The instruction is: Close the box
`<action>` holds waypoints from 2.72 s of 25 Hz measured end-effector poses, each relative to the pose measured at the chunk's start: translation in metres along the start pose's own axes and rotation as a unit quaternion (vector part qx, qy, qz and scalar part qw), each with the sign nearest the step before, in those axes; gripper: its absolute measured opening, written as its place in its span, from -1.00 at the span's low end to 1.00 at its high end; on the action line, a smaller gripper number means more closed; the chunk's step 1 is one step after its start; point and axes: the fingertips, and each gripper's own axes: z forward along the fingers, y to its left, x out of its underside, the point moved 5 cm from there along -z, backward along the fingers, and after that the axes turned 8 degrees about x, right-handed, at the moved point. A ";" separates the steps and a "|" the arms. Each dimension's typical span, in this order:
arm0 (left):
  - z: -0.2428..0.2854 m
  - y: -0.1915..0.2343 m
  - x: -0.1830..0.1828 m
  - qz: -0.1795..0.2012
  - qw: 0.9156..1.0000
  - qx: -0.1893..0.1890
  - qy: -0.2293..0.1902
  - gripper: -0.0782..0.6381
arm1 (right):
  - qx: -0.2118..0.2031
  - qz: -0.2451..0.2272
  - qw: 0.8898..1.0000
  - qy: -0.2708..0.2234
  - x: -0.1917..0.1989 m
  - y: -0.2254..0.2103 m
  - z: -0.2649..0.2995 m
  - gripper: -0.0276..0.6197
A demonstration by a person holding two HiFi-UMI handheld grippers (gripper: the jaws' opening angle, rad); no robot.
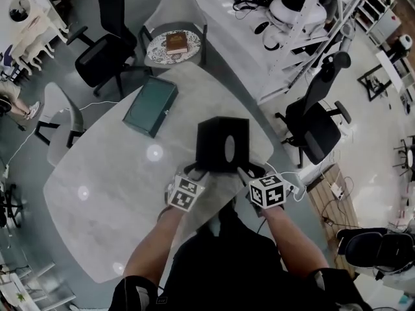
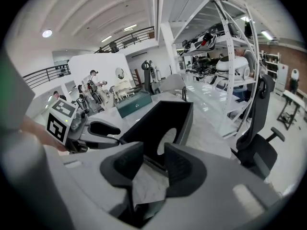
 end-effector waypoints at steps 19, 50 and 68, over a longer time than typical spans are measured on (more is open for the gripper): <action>0.017 0.018 0.037 -0.053 0.997 -0.044 0.033 -0.16 | 0.018 -0.025 0.999 -0.024 0.012 0.015 0.007 -0.54; -0.035 0.033 0.016 -0.092 0.996 0.004 -0.019 0.03 | 0.015 -0.040 0.998 -0.049 0.017 0.015 0.004 -0.58; -0.070 0.030 -0.016 -0.148 0.980 0.074 -0.113 -0.28 | 0.038 0.010 0.997 -0.071 0.007 0.008 -0.035 -0.58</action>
